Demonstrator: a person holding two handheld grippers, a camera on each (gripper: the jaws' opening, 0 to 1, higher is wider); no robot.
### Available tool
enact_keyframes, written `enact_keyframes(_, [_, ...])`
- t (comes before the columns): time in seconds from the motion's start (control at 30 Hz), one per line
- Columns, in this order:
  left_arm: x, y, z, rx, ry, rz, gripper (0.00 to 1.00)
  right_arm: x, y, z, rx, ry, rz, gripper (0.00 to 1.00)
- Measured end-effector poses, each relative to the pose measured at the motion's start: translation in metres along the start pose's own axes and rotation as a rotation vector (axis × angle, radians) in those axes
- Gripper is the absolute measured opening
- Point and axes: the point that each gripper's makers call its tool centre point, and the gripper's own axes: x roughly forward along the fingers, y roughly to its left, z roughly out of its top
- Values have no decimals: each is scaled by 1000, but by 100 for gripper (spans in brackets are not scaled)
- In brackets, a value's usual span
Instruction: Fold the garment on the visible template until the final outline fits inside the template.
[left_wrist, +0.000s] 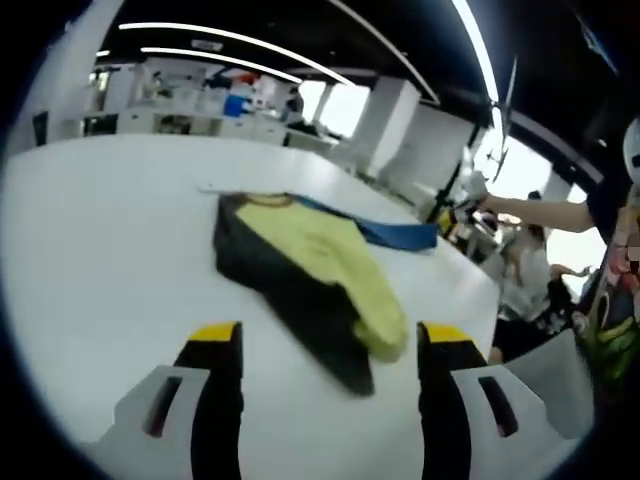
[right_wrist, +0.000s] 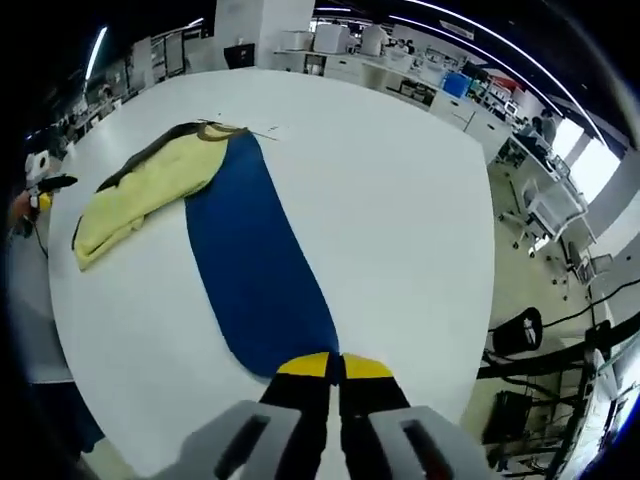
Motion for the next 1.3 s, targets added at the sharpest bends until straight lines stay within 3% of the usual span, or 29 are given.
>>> enact_keyframes(0.1, [2,2,0,-5,2,7,67,4,-11,1,14,14,-7,0])
enact_keyframes(0.17, [3,5,0,-9,3,14,67,2,-1,-2,19,37,-7,0])
enact_keyframes(0.43, [9,18,-5,-30,18,34,66,19,-25,-4,16,97,-23,0])
enact_keyframes(0.5, [11,19,-6,-35,20,34,66,20,-15,-5,12,108,-21,0])
enact_keyframes(0.53, [12,19,-7,-35,24,33,66,26,-24,-5,14,114,-22,0])
enact_keyframes(0.9, [14,24,-14,-55,39,46,65,56,-40,-18,1,174,-4,0])
enact_keyframes(1.1, [13,26,-18,-68,41,52,65,53,-35,-20,2,193,-1,0])
enact_keyframes(1.3, [12,25,-16,-68,35,57,65,60,-49,-29,22,216,10,0])
